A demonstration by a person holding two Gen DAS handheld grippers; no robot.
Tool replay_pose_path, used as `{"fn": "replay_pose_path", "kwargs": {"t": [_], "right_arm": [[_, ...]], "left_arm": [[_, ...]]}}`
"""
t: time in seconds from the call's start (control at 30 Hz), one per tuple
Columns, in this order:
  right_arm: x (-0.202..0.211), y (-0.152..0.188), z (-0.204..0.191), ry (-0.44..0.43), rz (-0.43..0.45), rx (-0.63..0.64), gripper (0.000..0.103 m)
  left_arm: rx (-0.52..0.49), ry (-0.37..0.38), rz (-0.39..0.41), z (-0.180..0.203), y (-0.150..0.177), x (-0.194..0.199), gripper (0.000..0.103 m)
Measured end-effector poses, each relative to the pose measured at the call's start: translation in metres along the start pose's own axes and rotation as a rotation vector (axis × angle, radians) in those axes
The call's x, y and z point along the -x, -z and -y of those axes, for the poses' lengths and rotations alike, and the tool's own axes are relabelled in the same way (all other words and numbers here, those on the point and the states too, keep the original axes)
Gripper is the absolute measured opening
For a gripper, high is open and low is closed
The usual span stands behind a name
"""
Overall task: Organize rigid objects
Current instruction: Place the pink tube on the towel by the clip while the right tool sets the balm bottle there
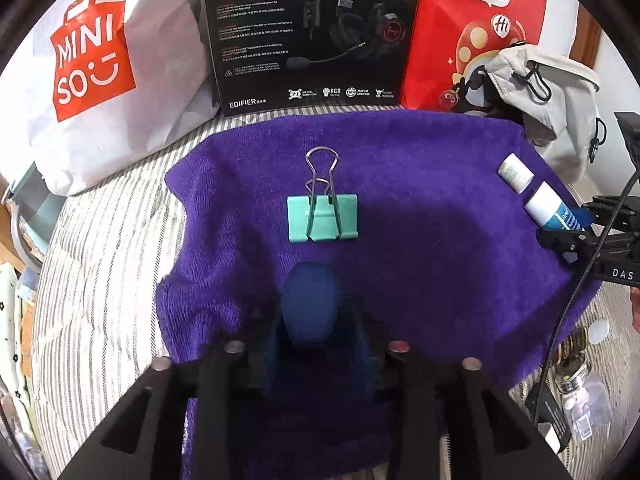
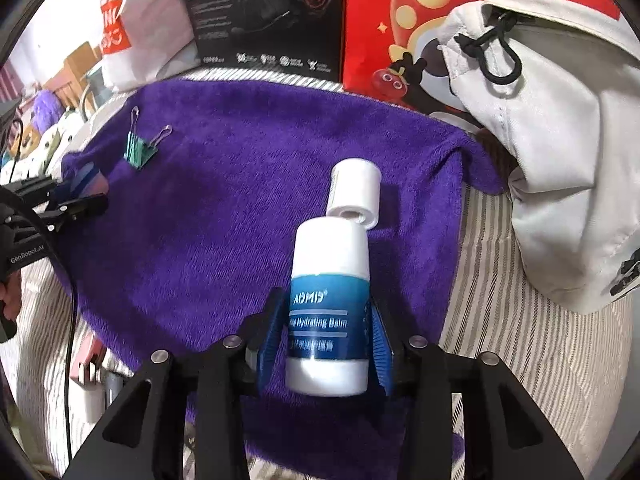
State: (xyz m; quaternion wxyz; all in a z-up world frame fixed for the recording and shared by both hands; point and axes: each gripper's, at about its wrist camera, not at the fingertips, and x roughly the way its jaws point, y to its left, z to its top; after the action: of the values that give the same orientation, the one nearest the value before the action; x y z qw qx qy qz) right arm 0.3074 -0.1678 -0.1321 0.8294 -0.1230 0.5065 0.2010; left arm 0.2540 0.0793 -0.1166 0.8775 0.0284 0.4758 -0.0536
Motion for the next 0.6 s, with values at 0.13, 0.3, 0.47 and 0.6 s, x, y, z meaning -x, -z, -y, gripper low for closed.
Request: {"fn": "replay_pose_path", "kwargs": {"t": [0.13,0.3,0.47,0.6], "right_arm": [[0.007,0.007,-0.006,0.0,-0.021,0.019,0.053],[0.024,0.016,-0.004,0.0,-0.006,-0.007,0.059],[0.053,0.033,0.004,-0.028,0.035,-0.08,0.061],[0.074,0.047,0.006,-0.045,0.065,-0.133,0.063]], "left_arm": [[-0.024,-0.025,-0.011,0.009,0.005,0.004,0.045],[0.009,-0.034,-0.003,0.009,0.011,0.02,0.055],[0.01,-0.03,0.044,0.014,0.018,0.055,0.056],[-0.011,0.017,0.066,0.03,0.027,0.078,0.056]]}}
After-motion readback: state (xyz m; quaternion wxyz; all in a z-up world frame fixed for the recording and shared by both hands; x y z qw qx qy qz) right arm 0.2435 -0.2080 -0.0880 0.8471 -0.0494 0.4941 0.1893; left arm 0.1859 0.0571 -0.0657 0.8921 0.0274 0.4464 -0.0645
